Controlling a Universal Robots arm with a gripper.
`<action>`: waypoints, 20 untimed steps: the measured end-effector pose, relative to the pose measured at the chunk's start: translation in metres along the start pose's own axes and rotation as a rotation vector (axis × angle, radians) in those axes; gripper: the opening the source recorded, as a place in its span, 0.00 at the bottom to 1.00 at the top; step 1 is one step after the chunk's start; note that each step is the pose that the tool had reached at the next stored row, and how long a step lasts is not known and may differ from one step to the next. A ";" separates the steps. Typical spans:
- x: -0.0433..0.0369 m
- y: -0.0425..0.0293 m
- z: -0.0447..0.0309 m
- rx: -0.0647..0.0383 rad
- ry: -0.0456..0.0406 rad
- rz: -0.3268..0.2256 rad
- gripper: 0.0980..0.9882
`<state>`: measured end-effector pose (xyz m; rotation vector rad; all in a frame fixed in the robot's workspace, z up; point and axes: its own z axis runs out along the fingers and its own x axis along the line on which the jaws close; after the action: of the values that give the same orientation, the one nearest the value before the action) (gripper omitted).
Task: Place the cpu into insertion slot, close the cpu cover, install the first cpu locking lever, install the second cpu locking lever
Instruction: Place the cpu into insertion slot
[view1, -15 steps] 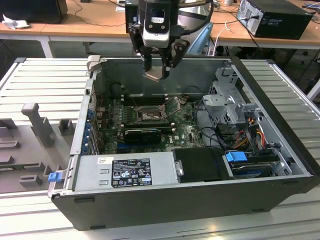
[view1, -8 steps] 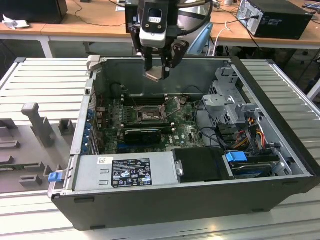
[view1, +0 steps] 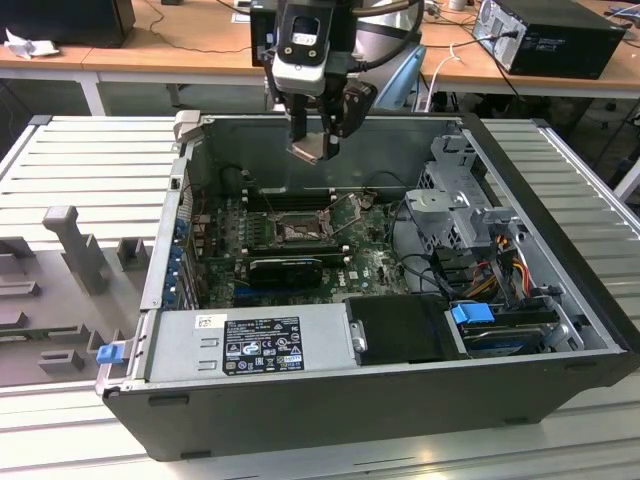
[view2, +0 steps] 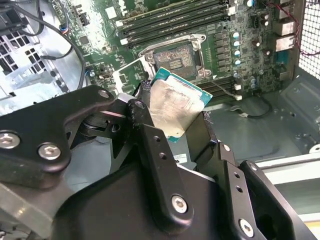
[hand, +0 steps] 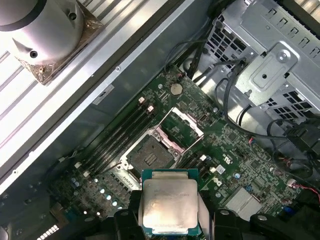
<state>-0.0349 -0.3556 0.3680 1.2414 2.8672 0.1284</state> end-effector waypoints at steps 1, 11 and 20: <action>0.0000 0.0000 0.0000 0.000 -0.0007 0.009 0.48; 0.0000 0.0000 0.0001 -0.002 -0.0065 0.079 0.48; 0.0000 0.0000 0.0002 -0.003 -0.0110 0.135 0.48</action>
<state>-0.0349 -0.3556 0.3678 1.4301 2.7718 0.1263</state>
